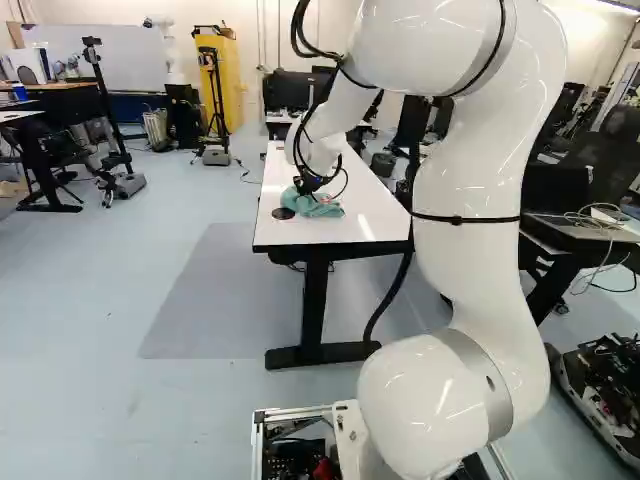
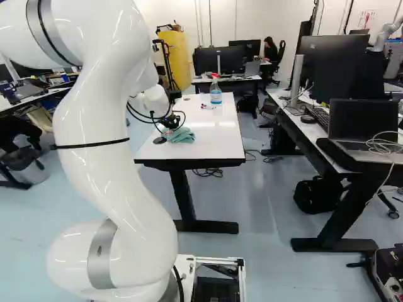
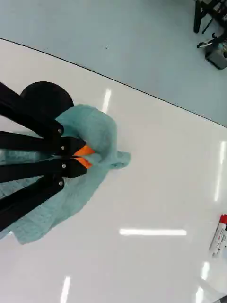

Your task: Clean the table with the green towel

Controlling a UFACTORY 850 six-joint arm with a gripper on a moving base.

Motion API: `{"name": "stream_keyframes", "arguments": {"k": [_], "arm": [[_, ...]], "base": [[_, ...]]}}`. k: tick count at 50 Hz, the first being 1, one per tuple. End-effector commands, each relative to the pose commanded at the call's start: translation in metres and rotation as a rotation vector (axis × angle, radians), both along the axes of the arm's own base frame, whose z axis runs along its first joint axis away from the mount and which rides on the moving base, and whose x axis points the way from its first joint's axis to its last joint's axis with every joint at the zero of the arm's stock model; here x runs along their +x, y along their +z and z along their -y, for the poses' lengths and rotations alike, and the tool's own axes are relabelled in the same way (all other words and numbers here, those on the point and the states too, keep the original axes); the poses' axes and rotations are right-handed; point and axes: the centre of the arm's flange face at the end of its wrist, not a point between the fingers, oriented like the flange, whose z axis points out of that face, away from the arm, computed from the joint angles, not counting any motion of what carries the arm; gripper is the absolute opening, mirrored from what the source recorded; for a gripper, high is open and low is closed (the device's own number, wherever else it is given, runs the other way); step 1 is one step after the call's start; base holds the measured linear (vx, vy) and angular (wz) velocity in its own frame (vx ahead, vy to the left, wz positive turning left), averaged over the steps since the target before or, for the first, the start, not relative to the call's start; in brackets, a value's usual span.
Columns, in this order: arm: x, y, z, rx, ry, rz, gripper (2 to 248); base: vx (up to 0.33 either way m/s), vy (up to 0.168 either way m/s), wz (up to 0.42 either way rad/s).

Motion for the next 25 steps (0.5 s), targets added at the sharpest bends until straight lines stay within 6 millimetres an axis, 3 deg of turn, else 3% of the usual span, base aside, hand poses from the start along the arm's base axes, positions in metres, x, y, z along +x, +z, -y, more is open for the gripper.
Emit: {"name": "stream_keyframes", "arguments": {"k": [25], "arm": [[-0.0026, -0.0021, 0.0005, -0.006, 0.0, -0.037, 24]], "base": [[0.0, 0.0, 0.0]]}}
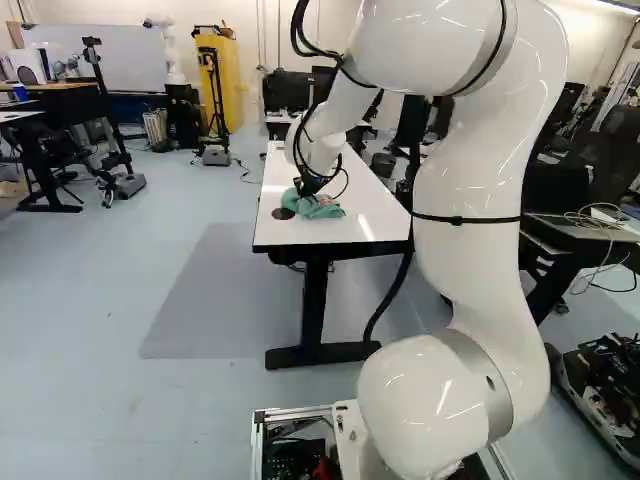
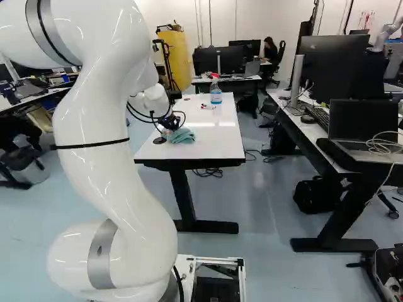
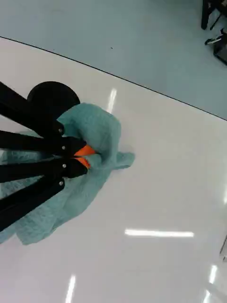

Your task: Clean the table with the green towel

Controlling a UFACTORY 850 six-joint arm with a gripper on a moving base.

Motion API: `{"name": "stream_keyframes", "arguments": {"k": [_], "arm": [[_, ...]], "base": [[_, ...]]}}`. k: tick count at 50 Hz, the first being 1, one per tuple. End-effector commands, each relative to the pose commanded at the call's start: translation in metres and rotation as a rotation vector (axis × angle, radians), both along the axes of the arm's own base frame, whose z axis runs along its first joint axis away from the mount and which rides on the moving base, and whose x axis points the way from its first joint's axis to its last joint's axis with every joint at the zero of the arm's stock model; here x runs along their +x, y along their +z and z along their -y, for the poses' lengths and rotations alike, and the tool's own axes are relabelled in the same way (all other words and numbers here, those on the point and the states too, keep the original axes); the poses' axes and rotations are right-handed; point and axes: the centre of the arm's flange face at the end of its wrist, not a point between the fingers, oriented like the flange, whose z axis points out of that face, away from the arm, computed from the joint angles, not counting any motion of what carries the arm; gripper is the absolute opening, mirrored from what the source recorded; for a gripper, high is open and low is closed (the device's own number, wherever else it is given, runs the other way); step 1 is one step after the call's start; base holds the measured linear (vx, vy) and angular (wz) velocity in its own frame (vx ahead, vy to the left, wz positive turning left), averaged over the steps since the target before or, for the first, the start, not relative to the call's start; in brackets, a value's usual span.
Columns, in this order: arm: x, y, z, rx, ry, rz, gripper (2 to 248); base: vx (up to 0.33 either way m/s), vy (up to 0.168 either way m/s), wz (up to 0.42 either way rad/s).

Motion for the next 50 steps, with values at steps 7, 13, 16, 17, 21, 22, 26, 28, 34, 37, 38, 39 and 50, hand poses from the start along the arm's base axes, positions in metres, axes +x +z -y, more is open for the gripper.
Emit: {"name": "stream_keyframes", "arguments": {"k": [7, 13, 16, 17, 21, 22, 26, 28, 34, 37, 38, 39, 50], "arm": [[-0.002, 0.0, 0.005, 0.0, -0.008, -0.002, 24], [-0.008, 0.001, 0.014, -0.001, -0.021, -0.006, 24], [-0.012, 0.001, 0.019, -0.001, -0.029, -0.009, 24], [-0.013, 0.001, 0.021, -0.001, -0.031, -0.01, 24], [-0.017, 0.001, 0.027, -0.002, -0.042, -0.013, 24], [-0.019, 0.001, 0.029, -0.002, -0.045, -0.014, 24], [-0.023, 0.002, 0.036, -0.002, -0.055, -0.017, 24], [-0.025, 0.002, 0.039, -0.002, -0.061, -0.018, 24], [-0.026, 0.002, 0.049, -0.002, -0.078, -0.019, 24], [-0.023, 0.002, 0.052, -0.002, -0.084, -0.018, 24], [-0.022, 0.002, 0.053, -0.002, -0.087, -0.017, 24], [-0.02, 0.002, 0.054, -0.002, -0.088, -0.016, 24], [-0.002, 0.0, 0.058, -0.001, -0.096, -0.005, 24]], "base": [[0.0, 0.0, 0.0], [0.0, 0.0, 0.0], [0.0, 0.0, 0.0], [0.0, 0.0, 0.0], [0.0, 0.0, 0.0], [0.0, 0.0, 0.0], [0.0, 0.0, 0.0], [0.0, 0.0, 0.0], [0.0, 0.0, 0.0], [0.0, 0.0, 0.0], [0.0, 0.0, 0.0], [0.0, 0.0, 0.0], [0.0, 0.0, 0.0]]}}
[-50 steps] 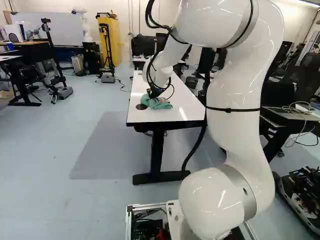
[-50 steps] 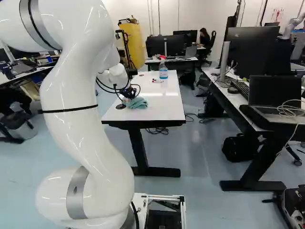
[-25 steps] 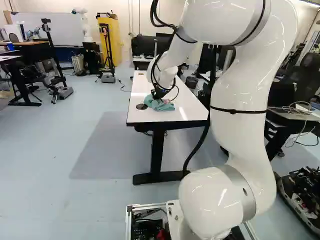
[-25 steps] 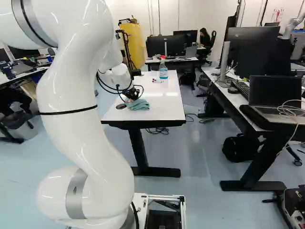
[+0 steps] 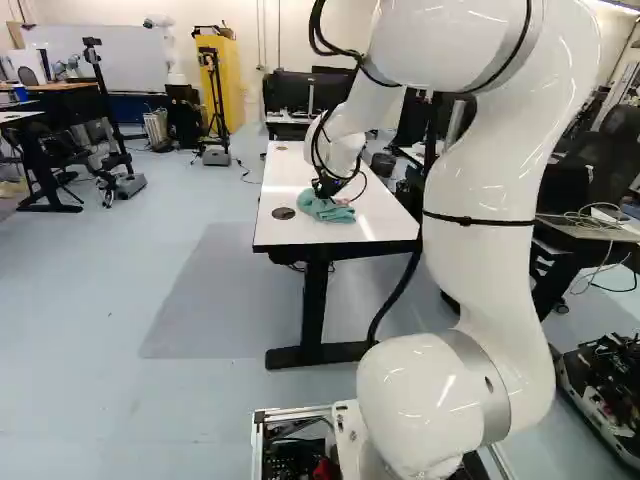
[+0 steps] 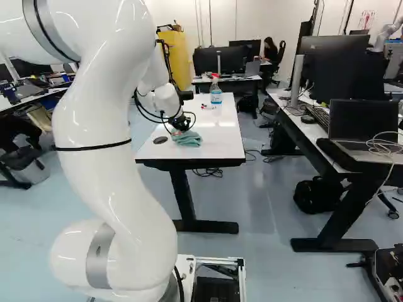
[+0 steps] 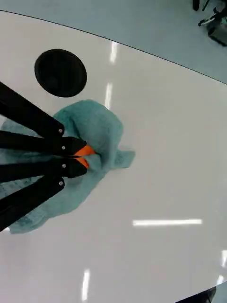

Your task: Clean the table with the green towel

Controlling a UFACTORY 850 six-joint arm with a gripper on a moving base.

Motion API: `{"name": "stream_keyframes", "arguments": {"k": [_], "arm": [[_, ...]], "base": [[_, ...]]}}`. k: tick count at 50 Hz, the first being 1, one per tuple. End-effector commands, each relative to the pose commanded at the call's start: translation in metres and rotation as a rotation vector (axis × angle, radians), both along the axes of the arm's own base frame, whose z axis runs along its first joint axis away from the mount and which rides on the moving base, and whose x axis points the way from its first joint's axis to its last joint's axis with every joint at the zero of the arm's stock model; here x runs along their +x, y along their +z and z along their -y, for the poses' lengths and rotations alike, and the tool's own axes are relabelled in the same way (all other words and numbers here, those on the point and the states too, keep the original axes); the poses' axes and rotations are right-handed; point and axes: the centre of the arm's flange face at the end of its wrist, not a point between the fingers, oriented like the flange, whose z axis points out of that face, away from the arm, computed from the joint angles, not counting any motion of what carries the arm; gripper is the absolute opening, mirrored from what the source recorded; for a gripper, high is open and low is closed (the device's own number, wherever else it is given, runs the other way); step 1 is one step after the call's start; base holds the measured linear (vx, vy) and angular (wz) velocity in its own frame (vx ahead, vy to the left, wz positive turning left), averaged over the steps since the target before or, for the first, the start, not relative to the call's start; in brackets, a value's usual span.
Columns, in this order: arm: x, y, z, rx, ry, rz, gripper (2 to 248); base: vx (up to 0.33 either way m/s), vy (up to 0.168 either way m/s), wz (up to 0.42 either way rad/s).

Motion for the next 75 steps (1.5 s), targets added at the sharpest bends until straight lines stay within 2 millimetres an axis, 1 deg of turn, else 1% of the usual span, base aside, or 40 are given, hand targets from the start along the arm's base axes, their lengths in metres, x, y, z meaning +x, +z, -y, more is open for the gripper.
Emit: {"name": "stream_keyframes", "arguments": {"k": [10, 22, 37, 51, 62, 75], "arm": [[0.019, -0.001, -0.003, 0.001, 0.002, 0.012, 24], [0.04, -0.003, -0.013, 0.002, 0.016, 0.027, 24], [0.061, -0.005, -0.033, 0.004, 0.044, 0.045, 24], [0.076, -0.007, -0.056, 0.006, 0.075, 0.06, 24], [0.077, -0.007, -0.075, 0.008, 0.103, 0.063, 24], [0.065, -0.006, -0.095, 0.008, 0.136, 0.057, 24]], "base": [[0.0, 0.0, 0.0], [0.0, 0.0, 0.0], [0.0, 0.0, 0.0], [0.0, 0.0, 0.0], [0.0, 0.0, 0.0], [0.0, 0.0, 0.0]]}}
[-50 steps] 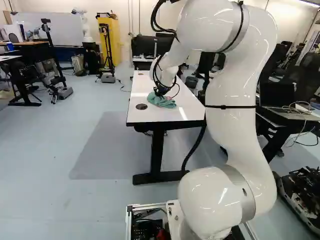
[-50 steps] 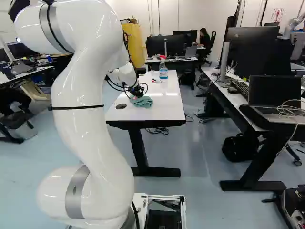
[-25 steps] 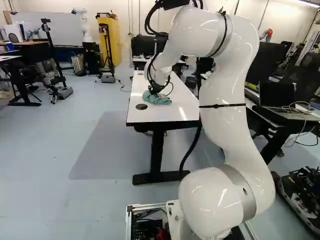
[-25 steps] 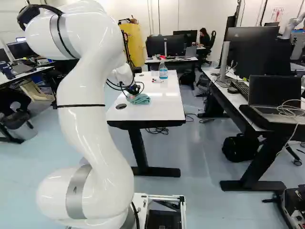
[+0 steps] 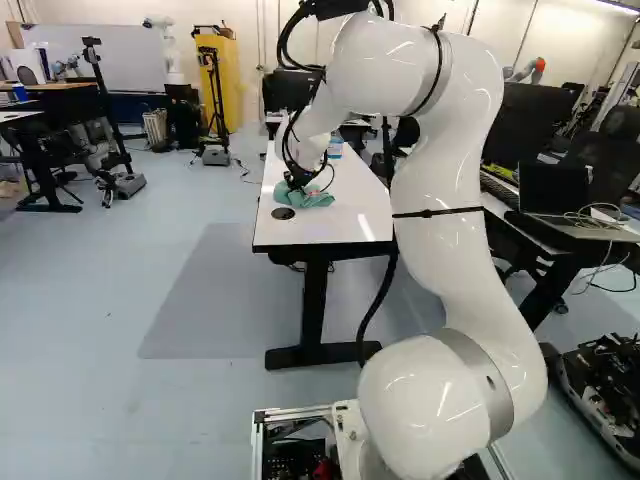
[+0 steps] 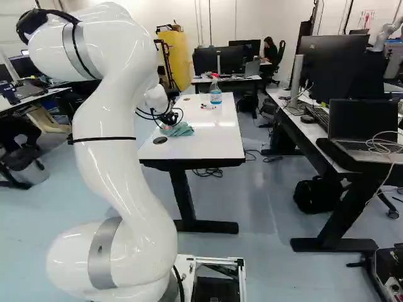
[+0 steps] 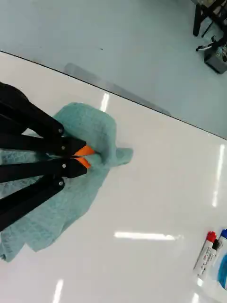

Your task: Clean the table with the green towel

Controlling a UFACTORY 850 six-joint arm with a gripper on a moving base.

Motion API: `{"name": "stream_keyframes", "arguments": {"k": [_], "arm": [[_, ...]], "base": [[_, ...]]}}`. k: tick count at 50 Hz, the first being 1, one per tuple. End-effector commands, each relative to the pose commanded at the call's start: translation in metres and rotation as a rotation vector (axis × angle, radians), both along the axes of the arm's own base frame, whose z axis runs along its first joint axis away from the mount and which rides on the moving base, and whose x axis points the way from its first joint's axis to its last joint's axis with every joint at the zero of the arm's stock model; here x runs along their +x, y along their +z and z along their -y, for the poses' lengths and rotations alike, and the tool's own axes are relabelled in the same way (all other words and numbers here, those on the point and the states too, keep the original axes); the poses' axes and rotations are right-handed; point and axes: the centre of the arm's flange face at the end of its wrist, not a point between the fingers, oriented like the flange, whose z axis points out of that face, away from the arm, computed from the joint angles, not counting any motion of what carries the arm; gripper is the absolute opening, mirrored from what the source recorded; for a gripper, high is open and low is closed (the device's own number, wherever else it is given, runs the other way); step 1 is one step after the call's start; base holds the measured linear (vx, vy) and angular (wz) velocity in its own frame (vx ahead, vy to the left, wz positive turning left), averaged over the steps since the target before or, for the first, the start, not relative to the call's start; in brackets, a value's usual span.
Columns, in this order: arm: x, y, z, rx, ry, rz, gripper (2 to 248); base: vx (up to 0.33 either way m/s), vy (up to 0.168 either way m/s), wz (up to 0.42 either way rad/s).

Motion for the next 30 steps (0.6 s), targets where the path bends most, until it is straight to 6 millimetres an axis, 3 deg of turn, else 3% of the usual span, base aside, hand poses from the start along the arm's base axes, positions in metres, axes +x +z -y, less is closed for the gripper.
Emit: {"name": "stream_keyframes", "arguments": {"k": [10, 30], "arm": [[-0.015, 0.001, -0.008, -0.002, 0.016, -0.011, 24], [-0.052, 0.004, -0.004, -0.008, 0.024, -0.037, 24]], "base": [[0.0, 0.0, 0.0], [0.0, 0.0, 0.0]]}}
